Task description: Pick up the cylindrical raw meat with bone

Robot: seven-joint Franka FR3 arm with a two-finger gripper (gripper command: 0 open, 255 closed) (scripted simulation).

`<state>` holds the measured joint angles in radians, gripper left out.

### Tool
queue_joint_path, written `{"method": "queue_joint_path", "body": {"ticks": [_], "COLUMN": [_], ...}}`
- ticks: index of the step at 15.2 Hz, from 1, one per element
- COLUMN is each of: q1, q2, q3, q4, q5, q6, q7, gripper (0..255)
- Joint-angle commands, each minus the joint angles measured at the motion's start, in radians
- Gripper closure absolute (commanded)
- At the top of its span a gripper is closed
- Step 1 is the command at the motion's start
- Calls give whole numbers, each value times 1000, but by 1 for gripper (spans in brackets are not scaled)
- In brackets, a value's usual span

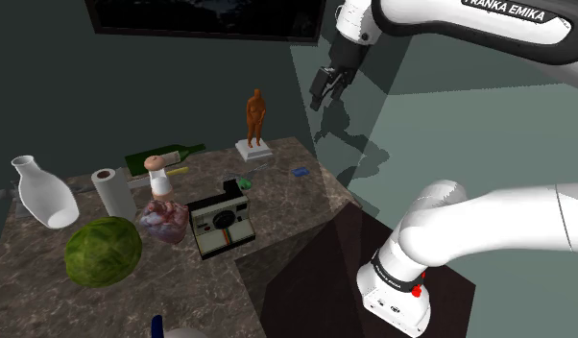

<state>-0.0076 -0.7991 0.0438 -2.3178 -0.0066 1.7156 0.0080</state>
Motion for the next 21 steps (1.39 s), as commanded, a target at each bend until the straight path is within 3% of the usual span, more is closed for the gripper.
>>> {"method": "queue_joint_path", "body": {"ticks": [1, 13, 21], "q1": [0, -12, -54], "q2": [0, 268, 583], "q3": [0, 343, 567], "q4": [0, 85, 268], "q5": [0, 10, -116], "q6": [0, 102, 114], "q7": [0, 415, 736], "gripper": [0, 0, 0]}}
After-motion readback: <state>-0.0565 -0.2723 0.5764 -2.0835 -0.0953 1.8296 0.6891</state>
